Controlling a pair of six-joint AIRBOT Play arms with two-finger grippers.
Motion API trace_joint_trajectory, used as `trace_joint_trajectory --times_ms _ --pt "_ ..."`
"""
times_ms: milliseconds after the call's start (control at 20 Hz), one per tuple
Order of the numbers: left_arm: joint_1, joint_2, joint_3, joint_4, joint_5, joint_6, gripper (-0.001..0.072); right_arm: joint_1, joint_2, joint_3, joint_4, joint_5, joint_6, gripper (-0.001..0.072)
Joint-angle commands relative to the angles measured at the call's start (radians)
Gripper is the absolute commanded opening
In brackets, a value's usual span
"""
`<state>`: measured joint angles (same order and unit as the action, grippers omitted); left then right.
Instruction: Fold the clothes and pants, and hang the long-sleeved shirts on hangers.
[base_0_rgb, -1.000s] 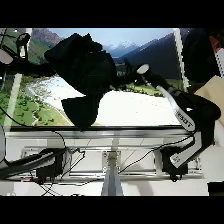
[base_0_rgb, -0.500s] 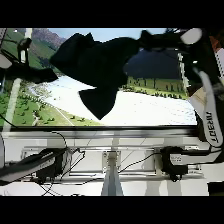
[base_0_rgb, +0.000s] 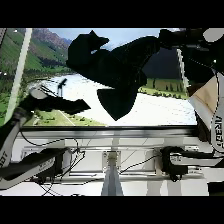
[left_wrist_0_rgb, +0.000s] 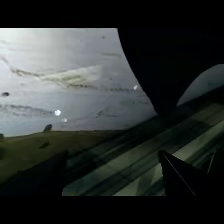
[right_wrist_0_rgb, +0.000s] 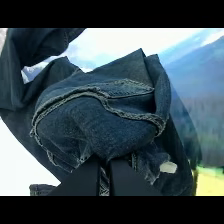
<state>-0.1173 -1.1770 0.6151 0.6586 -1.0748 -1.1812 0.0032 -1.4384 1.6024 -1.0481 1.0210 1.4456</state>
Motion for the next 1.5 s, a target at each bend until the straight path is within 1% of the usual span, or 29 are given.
trace_joint_trajectory --times_ms 0,50,150,250,400,500,650,700,750,800,900,950,1100,1150,1250,1350,1400,1450 --pt "-0.227 -0.093 -0.013 -0.167 0.129 0.021 0.0642 -0.003 0.002 0.001 -0.01 0.01 0.0 0.0035" --pt "-0.291 -0.126 0.003 -0.196 0.163 0.02 0.0643 -0.003 0.002 0.001 -0.01 0.01 0.0 0.0034" --pt "-0.375 -0.191 0.042 -0.257 0.211 0.017 0.0642 -0.003 0.003 0.001 -0.01 0.01 0.0 0.0034" --pt "-0.418 -0.261 0.109 -0.25 0.224 0.018 0.0642 -0.003 0.003 0.001 -0.003 0.01 0.0 0.0035" --pt "-0.43 -0.362 0.226 -0.203 0.219 0.017 0.0636 -0.003 0.006 0.002 0.001 0.01 0.0 0.0034" --pt "-0.43 -0.418 0.292 -0.18 0.185 0.013 0.0636 -0.003 0.007 0.003 0.001 0.01 0.0 0.0034" --pt "-0.43 -0.46 0.34 -0.164 0.147 0.014 0.0632 -0.003 0.007 0.003 0.001 0.01 0.0 0.0034" --pt "-0.43 -0.461 0.344 -0.164 0.147 0.014 0.0555 -0.003 0.007 0.003 0.0 0.01 0.0 0.0034" --pt "-0.429 -0.46 0.346 -0.164 0.141 0.015 0.0426 -0.003 0.007 0.003 0.0 0.01 0.0 0.0034" --pt "-0.429 -0.46 0.348 -0.165 0.134 0.015 0.0321 -0.003 0.007 0.003 0.0 0.01 0.0 0.0034" --pt "-0.429 -0.46 0.353 -0.165 0.127 0.023 0.0081 -0.003 0.007 0.003 0.0 0.009 0.0 0.0035" --pt "-0.427 -0.46 0.364 -0.165 0.127 0.023 0.0023 -0.003 0.007 0.003 -0.002 0.007 0.0 0.0035" --pt "-0.366 -0.455 0.461 -0.164 0.09 0.064 0.0023 -0.023 0.011 0.007 -0.034 -0.008 0.0 0.0034" --pt "-0.315 -0.445 0.514 -0.153 0.069 0.064 0.0023 -0.04 0.017 0.016 -0.062 -0.015 0.001 0.0034" --pt "-0.184 -0.408 0.635 -0.062 0.044 0.057 0.0022 -0.092 0.034 0.05 -0.118 -0.024 0.006 0.0034" --pt "-0.02 -0.346 0.759 0.07 0.044 -0.014 0.0021 -0.164 0.056 0.101 -0.171 -0.023 0.009 0.0034" --pt "0.073 -0.311 0.819 0.115 0.055 -0.043 0.0021 -0.203 0.065 0.127 -0.19 -0.023 0.009 0.0034" --pt "0.159 -0.277 0.868 0.128 0.08 -0.064 0.0021 -0.248 0.075 0.154 -0.194 -0.021 0.01 0.0034"
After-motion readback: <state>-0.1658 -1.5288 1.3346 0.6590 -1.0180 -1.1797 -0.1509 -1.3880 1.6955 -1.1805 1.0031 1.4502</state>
